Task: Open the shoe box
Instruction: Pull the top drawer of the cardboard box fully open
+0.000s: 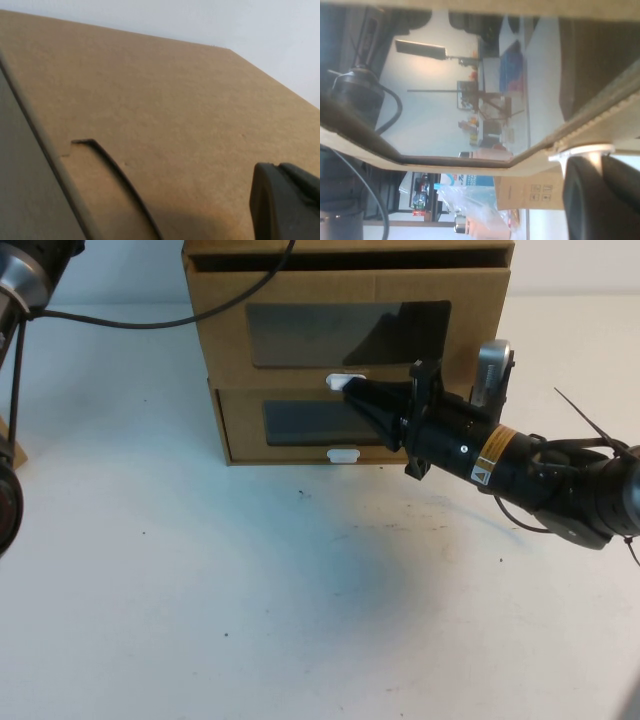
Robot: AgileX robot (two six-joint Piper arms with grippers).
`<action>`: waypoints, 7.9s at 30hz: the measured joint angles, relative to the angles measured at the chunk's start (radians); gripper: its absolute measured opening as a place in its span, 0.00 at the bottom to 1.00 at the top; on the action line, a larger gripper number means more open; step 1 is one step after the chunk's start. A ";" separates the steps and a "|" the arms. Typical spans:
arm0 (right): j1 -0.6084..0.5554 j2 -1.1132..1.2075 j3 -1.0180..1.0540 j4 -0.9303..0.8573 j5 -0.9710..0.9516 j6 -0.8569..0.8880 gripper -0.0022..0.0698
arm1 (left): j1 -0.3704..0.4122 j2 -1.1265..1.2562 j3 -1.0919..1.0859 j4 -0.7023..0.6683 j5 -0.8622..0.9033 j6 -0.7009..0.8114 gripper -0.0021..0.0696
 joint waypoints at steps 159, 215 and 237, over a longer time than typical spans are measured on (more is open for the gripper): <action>0.145 -0.313 0.546 -0.131 -0.104 -0.218 0.22 | -0.002 -0.003 -0.002 0.018 0.036 -0.020 0.01; 0.145 -0.506 0.490 -0.154 0.203 -0.183 0.46 | -0.002 -0.003 -0.002 0.008 0.036 -0.012 0.01; 0.145 -0.478 0.490 -0.018 0.224 -0.280 0.43 | -0.002 -0.003 -0.002 0.007 0.036 -0.012 0.01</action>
